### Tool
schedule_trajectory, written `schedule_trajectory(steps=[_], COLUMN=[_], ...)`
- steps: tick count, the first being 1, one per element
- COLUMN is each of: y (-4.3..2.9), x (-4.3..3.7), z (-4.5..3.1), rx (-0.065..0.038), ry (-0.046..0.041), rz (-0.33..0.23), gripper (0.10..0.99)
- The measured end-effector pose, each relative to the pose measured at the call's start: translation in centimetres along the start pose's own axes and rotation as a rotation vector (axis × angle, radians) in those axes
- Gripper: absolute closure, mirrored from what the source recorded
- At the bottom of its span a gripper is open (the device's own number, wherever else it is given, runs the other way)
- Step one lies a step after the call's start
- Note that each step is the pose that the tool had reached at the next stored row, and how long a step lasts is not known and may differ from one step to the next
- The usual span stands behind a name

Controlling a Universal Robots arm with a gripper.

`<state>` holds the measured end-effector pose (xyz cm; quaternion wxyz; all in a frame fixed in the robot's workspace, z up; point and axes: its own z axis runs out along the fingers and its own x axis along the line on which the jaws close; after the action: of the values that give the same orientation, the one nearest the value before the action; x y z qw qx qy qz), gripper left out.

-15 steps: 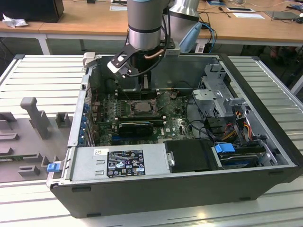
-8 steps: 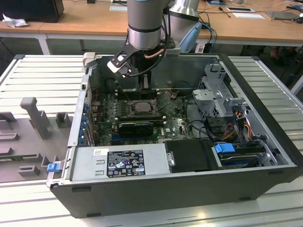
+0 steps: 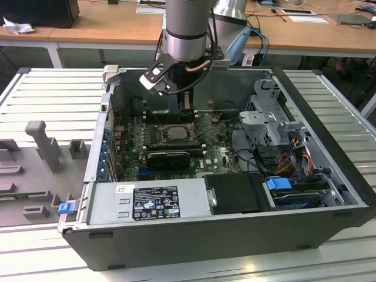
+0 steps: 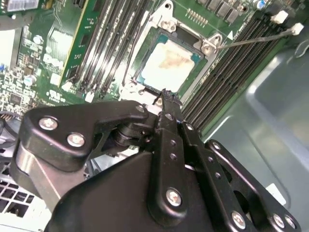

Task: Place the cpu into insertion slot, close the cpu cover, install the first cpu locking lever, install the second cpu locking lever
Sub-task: 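Close the cpu cover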

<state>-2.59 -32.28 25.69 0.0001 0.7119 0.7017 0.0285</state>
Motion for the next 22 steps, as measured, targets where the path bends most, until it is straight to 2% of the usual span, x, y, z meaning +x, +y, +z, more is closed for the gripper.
schedule_trajectory(steps=[3,5,6,8,10,12,14,17,22], y=[0.1,0.62,1.0,2.6,3.21,3.34,3.35,3.82,4.14], x=[0.01,0.02,0.03,0.04,0.06,0.07,0.07,0.08,0.08], z=[-0.29,-0.28,-0.27,-0.2,-0.19,-0.49,-0.49,-0.47,-0.45], rx=[0.0,0.0,0.0,0.001,0.001,0.001,0.001,0.001,0.001], ry=[0.0002,-0.0001,-0.0001,-0.0001,-0.0001,-0.0003,-0.0004,-0.0007,-0.0006], rz=[0.0,0.001,0.001,0.001,0.001,0.001,0.001,0.001,0.001], gripper=[0.98,0.98,0.98,0.98,0.98,0.98,0.98,0.98,0.98])
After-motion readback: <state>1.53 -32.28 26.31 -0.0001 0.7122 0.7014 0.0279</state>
